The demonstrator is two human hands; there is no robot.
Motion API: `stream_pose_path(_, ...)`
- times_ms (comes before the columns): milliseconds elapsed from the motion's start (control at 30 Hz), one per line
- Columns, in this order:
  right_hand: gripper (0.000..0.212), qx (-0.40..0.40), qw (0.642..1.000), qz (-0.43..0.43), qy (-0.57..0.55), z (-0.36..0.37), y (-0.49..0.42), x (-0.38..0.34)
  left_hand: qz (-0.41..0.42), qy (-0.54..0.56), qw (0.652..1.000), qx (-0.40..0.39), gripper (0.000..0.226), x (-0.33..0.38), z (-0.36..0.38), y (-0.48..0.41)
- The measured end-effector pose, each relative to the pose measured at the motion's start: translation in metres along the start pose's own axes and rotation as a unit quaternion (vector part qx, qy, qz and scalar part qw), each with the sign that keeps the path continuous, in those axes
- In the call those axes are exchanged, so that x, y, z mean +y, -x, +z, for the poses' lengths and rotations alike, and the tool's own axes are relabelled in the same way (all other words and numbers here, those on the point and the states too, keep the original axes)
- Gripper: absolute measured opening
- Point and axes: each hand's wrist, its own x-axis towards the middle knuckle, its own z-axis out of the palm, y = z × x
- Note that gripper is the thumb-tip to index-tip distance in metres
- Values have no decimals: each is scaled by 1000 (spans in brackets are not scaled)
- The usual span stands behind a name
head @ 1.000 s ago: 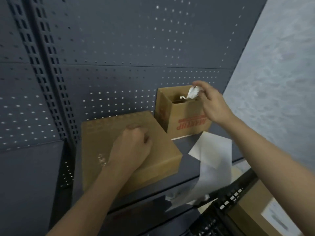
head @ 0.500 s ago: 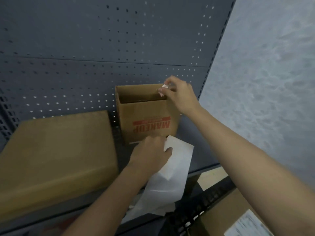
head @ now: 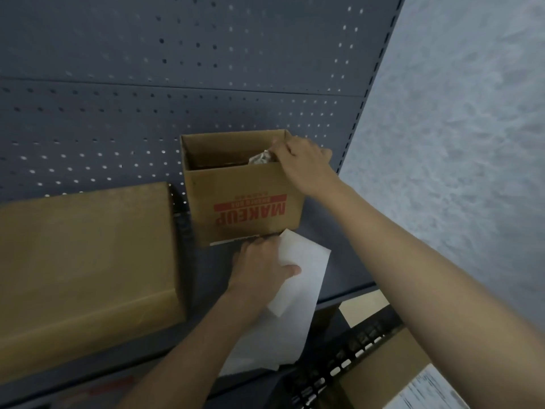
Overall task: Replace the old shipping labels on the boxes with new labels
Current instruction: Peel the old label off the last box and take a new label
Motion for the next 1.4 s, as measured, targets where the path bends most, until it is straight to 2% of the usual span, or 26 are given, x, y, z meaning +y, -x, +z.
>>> stream_pose_path(133,37,3,1000,-3,-26,-1,-8,5,-20,79,996,-25,72,3,-7,-1)
stream_pose_path(267,16,12,997,-9,-70,-6,-11,5,-57,164,984,-47,75,3,-14,-1)
stream_pose_path(367,21,32,996,-7,-84,-7,-14,3,-79,206,973,-67,65,-1,-19,-1)
stream_pose_path(433,14,31,994,3,-103,-6,-15,3,-86,230,966,-79,60,-3,-23,0)
stream_pose_path(533,27,44,990,19,-134,-4,-16,6,-88,272,953,-98,60,-6,-30,4)
stream_pose_path(633,20,48,993,-3,-110,-3,-18,9,-87,302,943,-110,56,-7,-36,10)
stream_pose_path(800,18,30,996,-30,-78,-1,-20,14,-100,370,917,-109,38,-6,-45,22)
stream_pose_path(933,27,23,998,-26,-56,-1,-15,11,-109,399,906,-89,27,-5,-51,31)
stream_pose_path(1067,23,36,997,-28,-56,-3,-12,10,-112,414,900,-83,20,-7,-55,38)
stream_pose_path(1200,21,54,994,-65,-63,-6,-11,8,-92,416,900,-93,28,-3,-61,46)
stream_pose_path(1400,22,81,992,-68,-75,-7,-7,2,-33,408,906,-108,43,-6,-72,62)
